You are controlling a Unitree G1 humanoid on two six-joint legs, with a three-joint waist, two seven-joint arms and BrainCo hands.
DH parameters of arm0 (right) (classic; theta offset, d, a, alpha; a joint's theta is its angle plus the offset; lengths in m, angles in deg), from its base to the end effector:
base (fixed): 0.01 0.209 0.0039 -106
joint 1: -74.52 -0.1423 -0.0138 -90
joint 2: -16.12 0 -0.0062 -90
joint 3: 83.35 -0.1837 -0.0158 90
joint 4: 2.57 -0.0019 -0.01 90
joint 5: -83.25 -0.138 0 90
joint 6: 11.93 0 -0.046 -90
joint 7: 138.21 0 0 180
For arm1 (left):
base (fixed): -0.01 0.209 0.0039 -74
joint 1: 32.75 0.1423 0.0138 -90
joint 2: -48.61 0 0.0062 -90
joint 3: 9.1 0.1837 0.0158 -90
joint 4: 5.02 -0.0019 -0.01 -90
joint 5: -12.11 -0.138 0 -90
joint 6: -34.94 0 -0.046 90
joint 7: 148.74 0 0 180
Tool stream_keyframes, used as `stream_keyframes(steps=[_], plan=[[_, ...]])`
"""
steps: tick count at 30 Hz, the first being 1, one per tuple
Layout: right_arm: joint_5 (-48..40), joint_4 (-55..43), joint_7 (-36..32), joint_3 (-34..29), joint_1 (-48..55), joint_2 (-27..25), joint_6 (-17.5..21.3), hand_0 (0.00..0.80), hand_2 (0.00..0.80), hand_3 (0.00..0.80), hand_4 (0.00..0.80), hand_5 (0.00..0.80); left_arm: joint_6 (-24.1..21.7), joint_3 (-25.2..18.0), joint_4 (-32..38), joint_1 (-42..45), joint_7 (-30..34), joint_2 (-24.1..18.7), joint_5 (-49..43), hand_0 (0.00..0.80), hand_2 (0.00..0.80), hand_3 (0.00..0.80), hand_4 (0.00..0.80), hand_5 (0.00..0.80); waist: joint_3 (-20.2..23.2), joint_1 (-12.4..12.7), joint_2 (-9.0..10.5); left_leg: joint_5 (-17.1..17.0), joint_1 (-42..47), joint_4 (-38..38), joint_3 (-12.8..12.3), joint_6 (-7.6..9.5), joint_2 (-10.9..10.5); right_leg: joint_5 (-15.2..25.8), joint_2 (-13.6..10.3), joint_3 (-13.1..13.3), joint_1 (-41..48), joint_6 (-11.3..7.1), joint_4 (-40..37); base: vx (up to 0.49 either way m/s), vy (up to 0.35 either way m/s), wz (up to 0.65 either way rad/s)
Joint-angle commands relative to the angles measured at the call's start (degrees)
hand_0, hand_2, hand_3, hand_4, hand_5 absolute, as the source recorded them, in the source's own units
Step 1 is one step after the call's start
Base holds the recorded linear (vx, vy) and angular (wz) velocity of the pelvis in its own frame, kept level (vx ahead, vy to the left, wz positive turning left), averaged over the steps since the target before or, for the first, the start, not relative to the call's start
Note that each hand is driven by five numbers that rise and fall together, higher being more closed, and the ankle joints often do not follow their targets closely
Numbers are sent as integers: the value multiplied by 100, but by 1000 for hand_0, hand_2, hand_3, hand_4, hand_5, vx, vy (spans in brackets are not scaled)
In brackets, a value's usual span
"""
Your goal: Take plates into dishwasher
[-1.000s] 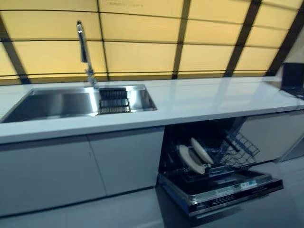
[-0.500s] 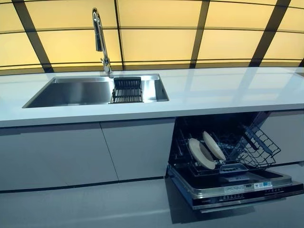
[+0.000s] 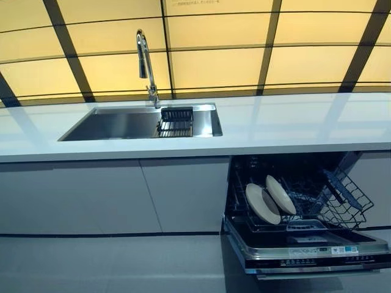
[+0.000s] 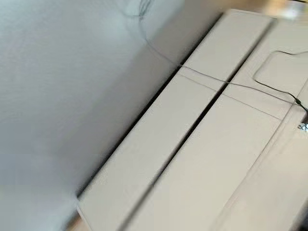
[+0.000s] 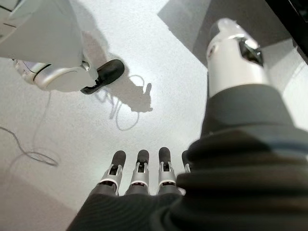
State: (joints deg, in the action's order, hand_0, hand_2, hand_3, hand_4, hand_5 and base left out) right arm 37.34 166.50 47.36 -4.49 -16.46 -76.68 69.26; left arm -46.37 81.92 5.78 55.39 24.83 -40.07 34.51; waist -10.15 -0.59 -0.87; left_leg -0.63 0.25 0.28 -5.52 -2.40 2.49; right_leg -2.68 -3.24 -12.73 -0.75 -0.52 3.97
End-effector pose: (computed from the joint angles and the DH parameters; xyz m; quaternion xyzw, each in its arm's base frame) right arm 0.0463 -0.2681 -0.1083 0.2452 0.5574 -0.4122 0.6777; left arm 0.0503 0.2379 -0.1176 -0.0242 0.6544 0.2286 0.7204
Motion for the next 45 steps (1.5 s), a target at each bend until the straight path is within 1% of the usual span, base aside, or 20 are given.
stream_keyframes(steps=[1, 4, 5, 9, 15, 16, 17, 19, 24, 25, 27, 29, 32, 35, 37, 38, 40, 41, 44, 45], plan=[[-140, 78, 46, -71, -134, -132, 11, 0, 0, 0, 0, 0, -86, -132, -45, 66, 15, -64, -293, 0, 0, 0, 0, 0, -112, 5, 31, 332, -75, 359, 154, 155, -376, 205, -15, 235, 138, -158, -241, -91, -15, 0], [-424, 115, 117, -149, -223, -194, -9, 0, 0, 0, 0, 0, -184, -56, 8, 53, 120, -133, -291, 0, 0, 0, 0, 0, -218, 22, -45, 314, -199, 370, 175, 194, -467, 248, -36, 245, -27, -162, -205, -167, -7, -4], [-442, 116, 170, -221, -286, -204, -31, 0, 0, 0, 0, 0, -210, -56, 24, 44, 140, -121, -243, 0, 0, 0, 0, 0, -293, 15, -103, 331, -251, 411, 127, 196, -488, 234, -60, 228, -76, -157, -181, -158, 26, -3], [-755, 5, 399, -275, -441, -265, -55, 0, 0, 0, 0, 0, -249, 58, 123, -33, 191, -60, -269, 0, 0, 0, 0, 0, -558, -25, -282, 376, -462, 710, 30, 189, -527, 176, -163, 233, -257, -117, 33, -147, 57, -6], [-975, -45, 454, -369, -508, -349, -42, 0, 0, 0, 0, 0, -307, 196, 259, -114, 201, 37, -194, 0, 0, 0, 0, 0, -718, -122, -462, 424, -559, 889, -15, 197, -573, 109, -242, 315, -373, -99, 199, -58, 73, -1], [-1077, -55, 472, -380, -560, -414, -8, 0, 0, 0, 0, 0, -322, 272, 329, -167, 230, 75, -101, 0, 0, 0, 0, 0, -809, -163, -562, 457, -643, 1008, -46, 213, -610, 55, -284, 345, -472, -75, 332, -102, 113, -2], [-1143, -54, 472, -389, -596, -443, 18, 0, 0, 0, 0, 0, -336, 303, 368, -191, 236, 97, -83, 0, 0, 0, 0, 0, -853, -174, -609, 485, -696, 1091, -59, 222, -630, 20, -310, 353, -534, -62, 419, -136, 125, -2], [-1608, -127, 364, -395, -779, -543, 145, 0, 0, 0, 0, 0, -362, 408, 518, -241, 276, 122, 4, 0, 0, 0, 0, 0, -1060, -196, -762, 575, -956, 1490, -73, 248, -678, -96, -419, 377, -852, -13, 842, -152, 90, -3], [-2144, -276, 227, -404, -965, -617, 421, 0, 0, 0, 0, 0, -364, 486, 600, -266, 292, 137, 121, 0, 0, 0, 0, 0, -1226, -241, -897, 690, -1257, 1980, -125, 262, -684, -299, -519, 408, -1226, 65, 1387, -85, 55, -2], [-2368, -332, 165, -403, -1025, -629, 521, 0, 0, 0, 0, 0, -388, 516, 606, -263, 281, 140, 176, 0, 0, 0, 0, 0, -1279, -259, -928, 758, -1373, 2190, -153, 273, -679, -403, -558, 427, -1378, 100, 1640, -75, 65, -4], [-2830, -470, -89, -401, -1157, -642, 720, 0, 0, 0, 0, 0, -467, 528, 613, -216, 286, 134, 337, 0, 0, 0, 0, 0, -1369, -273, -947, 1078, -1714, 2846, -246, 326, -662, -766, -643, 513, -1785, 180, 2426, -60, 60, -3], [-3199, -610, -308, -416, -1270, -650, 819, 0, 0, 0, 0, 0, -488, 524, 637, -174, 308, 133, 409, 0, 0, 0, 0, 0, -1410, -262, -927, 1304, -1972, 3359, -313, 382, -637, -993, -702, 533, -2078, 245, 3001, -19, 12, 2], [-3578, -720, -466, -473, -1425, -688, 852, 0, 0, 0, 0, 0, -455, 547, 668, -150, 310, 148, 433, 0, 0, 0, 0, 0, -1402, -211, -899, 1520, -2242, 3871, -343, 428, -621, -1201, -739, 556, -2346, 304, 3526, -8, -18, -8], [-3716, -783, -537, -509, -1497, -720, 890, 0, 0, 0, 0, 0, -460, 574, 664, -121, 329, 154, 419, 0, 0, 0, 0, 0, -1400, -181, -894, 1582, -2328, 4062, -326, 438, -623, -1270, -756, 562, -2436, 320, 3725, 9, -11, 2], [-3930, -897, -498, -552, -1706, -782, 1020, 0, 0, 0, 0, 0, -466, 637, 664, -77, 336, 163, 474, 0, 0, 0, 0, 0, -1407, -122, -899, 1641, -2487, 4351, -308, 463, -620, -1360, -785, 565, -2611, 353, 4047, 55, -24, 7], [-4024, -913, -419, -571, -1858, -850, 1077, 0, 0, 0, 0, 0, -461, 651, 665, -69, 343, 143, 497, 0, 0, 0, 0, 0, -1396, -96, -912, 1821, -2507, 4513, -261, 450, -633, -1529, -780, 623, -2667, 324, 4245, 73, -25, 10], [-4033, -936, -350, -599, -2014, -907, 1198, 0, 0, 0, 0, 0, -451, 682, 671, -76, 338, 106, 509, 0, 0, 0, 0, 0, -1395, -63, -914, 1847, -2596, 4633, -271, 456, -635, -1552, -798, 601, -2749, 326, 4356, -14, -33, 10], [-4069, -943, -376, -595, -2055, -940, 1215, 0, 0, 0, 0, 0, -449, 686, 673, -76, 334, 86, 498, 0, 0, 0, 0, 0, -1413, -50, -906, 1720, -2662, 4630, -325, 487, -615, -1421, -837, 533, -2791, 363, 4323, -90, -42, 8], [-4119, -1162, -438, -592, -2264, -988, 1308, 0, 0, 0, 0, 0, -378, 694, 738, -52, 301, 1, 461, 0, 0, 0, 0, 0, -1441, 5, -898, 1704, -2749, 4761, -281, 488, -616, -1418, -858, 519, -2869, 359, 4460, -14, -46, 8], [-4096, -1181, -457, -586, -2277, -986, 1304, 0, 0, 0, 0, 0, -367, 693, 743, -51, 298, -6, 460, 0, 0, 0, 0, 0, -1423, 13, -899, 1825, -2712, 4798, -219, 453, -637, -1542, -830, 571, -2837, 316, 4508, -14, -51, 8]])
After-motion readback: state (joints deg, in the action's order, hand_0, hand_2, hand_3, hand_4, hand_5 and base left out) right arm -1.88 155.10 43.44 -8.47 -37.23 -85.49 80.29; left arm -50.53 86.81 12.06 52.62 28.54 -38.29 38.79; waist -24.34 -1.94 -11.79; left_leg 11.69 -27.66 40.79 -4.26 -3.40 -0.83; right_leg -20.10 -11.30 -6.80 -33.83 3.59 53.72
